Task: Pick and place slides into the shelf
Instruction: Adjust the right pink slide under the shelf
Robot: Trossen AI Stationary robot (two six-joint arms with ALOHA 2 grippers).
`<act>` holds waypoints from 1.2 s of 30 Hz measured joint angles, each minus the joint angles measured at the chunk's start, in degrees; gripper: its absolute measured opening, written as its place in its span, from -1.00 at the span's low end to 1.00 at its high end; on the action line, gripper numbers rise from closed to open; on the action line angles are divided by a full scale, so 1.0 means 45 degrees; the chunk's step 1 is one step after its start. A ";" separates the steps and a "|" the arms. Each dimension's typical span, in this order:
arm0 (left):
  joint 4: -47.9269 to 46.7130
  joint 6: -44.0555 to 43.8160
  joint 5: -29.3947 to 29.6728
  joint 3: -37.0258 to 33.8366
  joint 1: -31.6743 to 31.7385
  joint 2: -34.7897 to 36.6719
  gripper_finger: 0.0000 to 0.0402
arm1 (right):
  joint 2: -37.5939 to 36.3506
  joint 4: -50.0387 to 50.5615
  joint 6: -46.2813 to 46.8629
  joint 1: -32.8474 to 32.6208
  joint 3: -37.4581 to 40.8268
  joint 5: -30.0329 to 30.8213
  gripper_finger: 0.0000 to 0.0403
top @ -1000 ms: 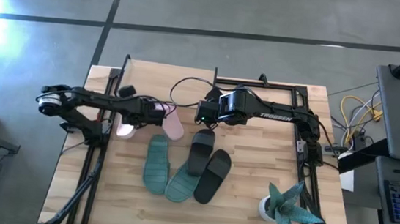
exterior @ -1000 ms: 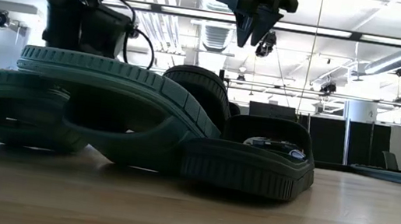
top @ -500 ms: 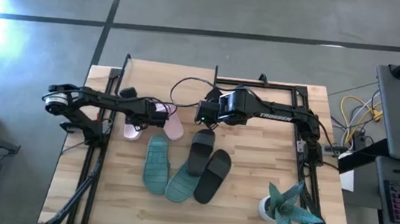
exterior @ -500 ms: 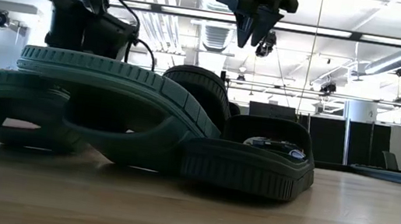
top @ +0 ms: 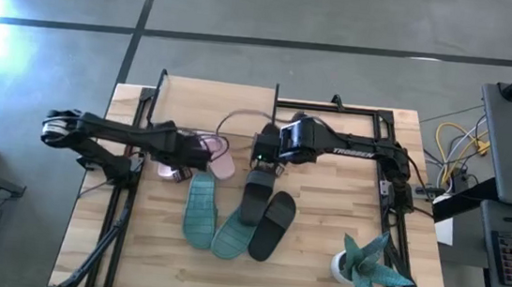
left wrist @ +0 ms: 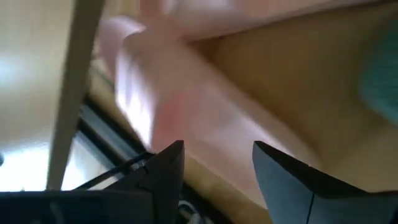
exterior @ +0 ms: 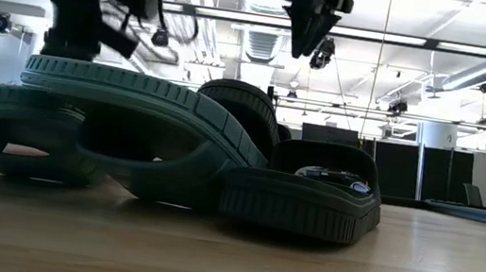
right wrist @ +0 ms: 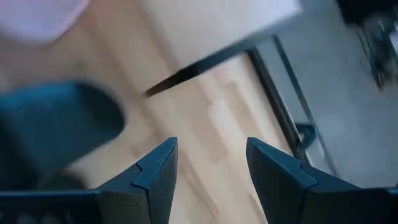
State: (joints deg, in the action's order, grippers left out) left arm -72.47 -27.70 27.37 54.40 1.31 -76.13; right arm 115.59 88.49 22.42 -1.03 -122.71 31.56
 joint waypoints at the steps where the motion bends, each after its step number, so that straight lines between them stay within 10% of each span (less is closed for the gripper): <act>1: 0.0007 -0.0327 -0.0037 0.0042 -0.0410 0.0160 -0.13 | 0.0000 -0.0004 -0.0478 -0.0123 0.0005 -0.0296 -0.09; 14: 0.0223 -1.1440 -0.1162 0.0008 -0.8003 0.2365 -0.13 | 0.0000 -0.5551 0.0421 -0.0232 0.2290 -0.5847 -0.11; 20: 0.1078 -1.6354 -0.0385 -0.0016 -1.1344 0.2398 -0.26 | 0.0010 -0.8538 0.1802 -0.0176 0.3896 -0.6347 -0.40; 26: 0.0974 -1.9133 -0.0463 0.0034 -1.2609 0.1450 -0.70 | 0.0010 -1.1164 0.2389 -0.0181 0.5174 -0.6345 -0.90; 36: 0.0354 -1.9769 -0.0342 0.0778 -1.2699 -0.0076 -0.94 | 0.0010 -1.3253 0.2482 -0.0113 0.6715 -0.6264 -0.94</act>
State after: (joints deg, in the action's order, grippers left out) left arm -70.88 -116.66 25.83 57.90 -55.83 -76.47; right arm 115.63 28.85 33.58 -1.54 -92.50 3.37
